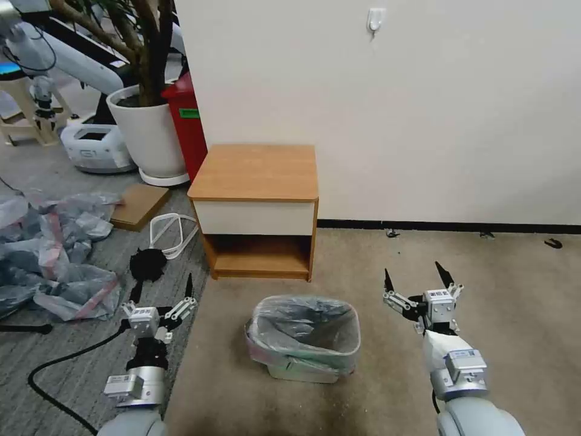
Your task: Pick up the garbage bag from the table and place it over the trash can.
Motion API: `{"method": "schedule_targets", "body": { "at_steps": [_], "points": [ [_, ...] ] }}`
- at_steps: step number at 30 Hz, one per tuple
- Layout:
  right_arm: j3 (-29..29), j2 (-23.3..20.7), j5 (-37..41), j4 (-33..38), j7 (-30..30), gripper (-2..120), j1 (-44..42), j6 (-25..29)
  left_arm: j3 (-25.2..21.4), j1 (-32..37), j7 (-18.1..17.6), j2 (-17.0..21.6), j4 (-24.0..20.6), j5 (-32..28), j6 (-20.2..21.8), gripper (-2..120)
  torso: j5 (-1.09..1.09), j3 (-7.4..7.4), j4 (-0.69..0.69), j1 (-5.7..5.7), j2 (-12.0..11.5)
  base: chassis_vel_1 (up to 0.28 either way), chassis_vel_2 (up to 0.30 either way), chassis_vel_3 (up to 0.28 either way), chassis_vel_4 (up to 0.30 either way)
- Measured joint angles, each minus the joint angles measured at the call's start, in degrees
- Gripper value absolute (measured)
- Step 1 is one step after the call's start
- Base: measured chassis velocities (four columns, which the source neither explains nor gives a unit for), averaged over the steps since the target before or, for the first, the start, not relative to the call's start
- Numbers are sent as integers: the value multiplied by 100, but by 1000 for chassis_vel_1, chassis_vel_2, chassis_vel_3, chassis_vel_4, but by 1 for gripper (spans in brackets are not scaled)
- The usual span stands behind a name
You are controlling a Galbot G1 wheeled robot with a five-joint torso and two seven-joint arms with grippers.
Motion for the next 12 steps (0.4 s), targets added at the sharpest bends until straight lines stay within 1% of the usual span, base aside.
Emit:
{"method": "schedule_targets", "body": {
  "at_steps": [12],
  "points": [
    [2,-7,16,0,0,100,0,-1,6,-4,-10,12,-3,-15,13,100,0,0,0,0,0,0,0,0,0]
  ]
}}
